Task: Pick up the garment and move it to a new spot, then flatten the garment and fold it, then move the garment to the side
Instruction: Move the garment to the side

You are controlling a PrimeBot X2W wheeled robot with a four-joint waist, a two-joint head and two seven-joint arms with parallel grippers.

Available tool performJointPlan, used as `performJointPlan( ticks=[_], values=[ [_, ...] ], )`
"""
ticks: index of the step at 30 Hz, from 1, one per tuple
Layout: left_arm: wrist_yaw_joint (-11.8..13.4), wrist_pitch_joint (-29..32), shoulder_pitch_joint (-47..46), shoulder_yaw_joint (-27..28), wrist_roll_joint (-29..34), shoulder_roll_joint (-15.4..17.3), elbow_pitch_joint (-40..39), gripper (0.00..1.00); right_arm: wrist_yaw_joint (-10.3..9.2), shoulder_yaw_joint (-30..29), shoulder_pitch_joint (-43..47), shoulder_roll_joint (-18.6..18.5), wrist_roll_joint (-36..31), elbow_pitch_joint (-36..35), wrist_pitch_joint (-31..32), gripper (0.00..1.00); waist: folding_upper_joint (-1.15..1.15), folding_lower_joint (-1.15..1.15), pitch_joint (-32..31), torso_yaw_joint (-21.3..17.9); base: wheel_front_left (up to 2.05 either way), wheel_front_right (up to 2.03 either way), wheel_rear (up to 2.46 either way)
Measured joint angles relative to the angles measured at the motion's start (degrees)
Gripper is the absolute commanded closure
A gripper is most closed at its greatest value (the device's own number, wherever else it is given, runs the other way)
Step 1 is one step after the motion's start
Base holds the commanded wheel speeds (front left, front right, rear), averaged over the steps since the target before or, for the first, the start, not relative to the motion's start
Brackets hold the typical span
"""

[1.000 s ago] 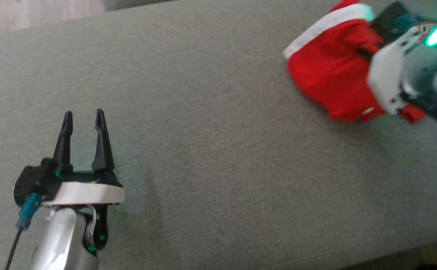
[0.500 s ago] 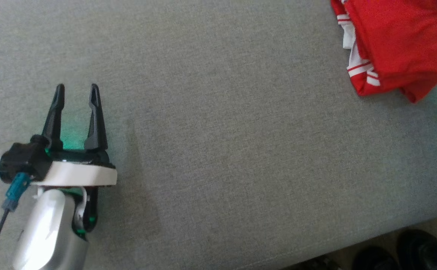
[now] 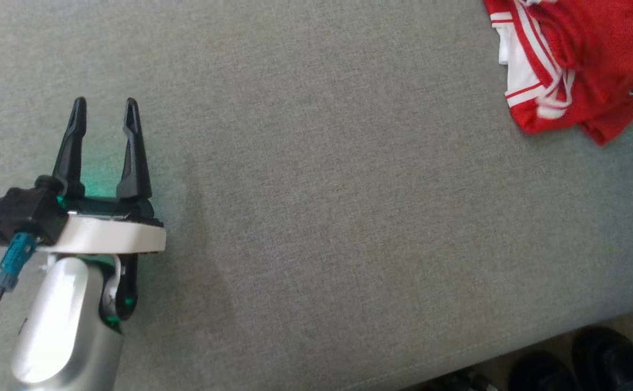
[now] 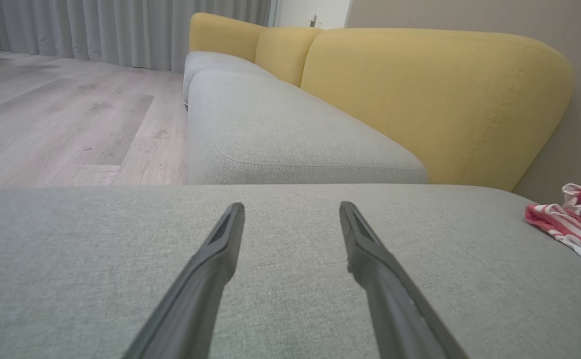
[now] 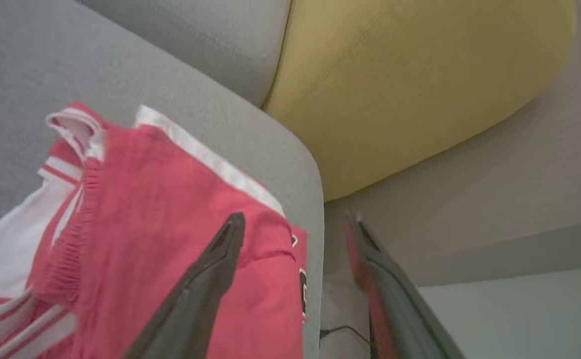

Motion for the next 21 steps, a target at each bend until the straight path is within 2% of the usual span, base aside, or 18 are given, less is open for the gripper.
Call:
performJointPlan(
  ticks=[4,9,14,21],
  values=[
    [0.0,-0.8,0.2,-0.2,-0.1,-0.2,1.1,0.00,0.00,-5.9,2.5,2.5,-0.6,1.9,-3.4,0.00,0.00,0.00,-2.0,0.6,0.00,0.00,0.00],
    [-0.1,-2.0,2.5,-0.3,-1.3,-0.7,2.9,0.00,0.00,-12.6,10.6,7.4,1.3,1.4,-7.4,0.00,0.00,-0.01,-5.9,1.9,0.00,0.00,0.00],
    [0.0,-3.0,7.4,-0.2,-2.2,-2.0,5.1,0.00,0.00,-18.8,21.3,12.5,3.7,-3.2,-12.2,0.00,0.00,-0.01,-10.9,3.5,0.00,0.00,0.00],
    [1.1,-3.9,13.2,1.0,-2.8,-2.2,7.7,0.00,-0.01,-28.2,36.9,19.2,1.3,-12.2,-16.5,0.00,0.00,-0.02,-18.0,6.6,0.00,0.00,0.00]
  ],
)
